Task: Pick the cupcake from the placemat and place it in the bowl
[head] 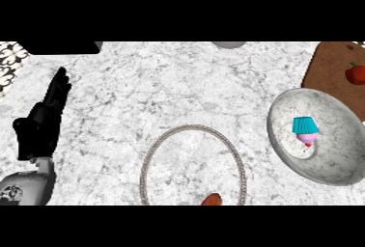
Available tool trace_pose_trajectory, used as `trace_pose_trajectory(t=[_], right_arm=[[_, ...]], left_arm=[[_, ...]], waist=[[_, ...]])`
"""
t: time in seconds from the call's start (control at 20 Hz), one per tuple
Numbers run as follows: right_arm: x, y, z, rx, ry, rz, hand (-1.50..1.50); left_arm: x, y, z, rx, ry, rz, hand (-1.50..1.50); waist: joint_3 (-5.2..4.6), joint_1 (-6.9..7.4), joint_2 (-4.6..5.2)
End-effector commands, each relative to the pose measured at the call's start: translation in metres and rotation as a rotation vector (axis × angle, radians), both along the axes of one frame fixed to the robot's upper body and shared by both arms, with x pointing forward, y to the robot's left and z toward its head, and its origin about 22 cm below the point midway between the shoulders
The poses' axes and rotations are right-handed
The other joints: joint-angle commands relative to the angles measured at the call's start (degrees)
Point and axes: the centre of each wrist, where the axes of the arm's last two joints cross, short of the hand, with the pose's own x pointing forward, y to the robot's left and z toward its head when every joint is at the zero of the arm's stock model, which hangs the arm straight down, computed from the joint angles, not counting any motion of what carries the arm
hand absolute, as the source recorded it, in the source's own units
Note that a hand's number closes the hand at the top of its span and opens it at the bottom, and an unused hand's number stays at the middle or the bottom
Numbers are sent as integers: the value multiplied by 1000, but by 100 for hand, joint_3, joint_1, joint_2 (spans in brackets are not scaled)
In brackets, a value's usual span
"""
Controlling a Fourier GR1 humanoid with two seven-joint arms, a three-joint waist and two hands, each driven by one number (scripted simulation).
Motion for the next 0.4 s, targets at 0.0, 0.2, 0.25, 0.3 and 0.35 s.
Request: trace_pose_trajectory(t=[0.0,0.2,0.25,0.3,0.35], right_arm=[[-35,7,-2,20,-30,45,-150],[-60,26,-1,3,-30,46,-150],[-61,15,-14,2,-14,45,-150],[-59,23,-17,-3,-27,68,-150],[-63,17,-10,0,-13,52,-150]], left_arm=[[8,12,9,0,-12,-9,0],[2,-4,6,0,0,1,0],[9,-5,0,11,-2,2,0],[23,-17,2,-1,0,4,0],[0,-14,1,-1,0,-5,0]], waist=[[-1,23,11],[-1,34,9],[0,42,15],[0,27,18],[0,57,13]])
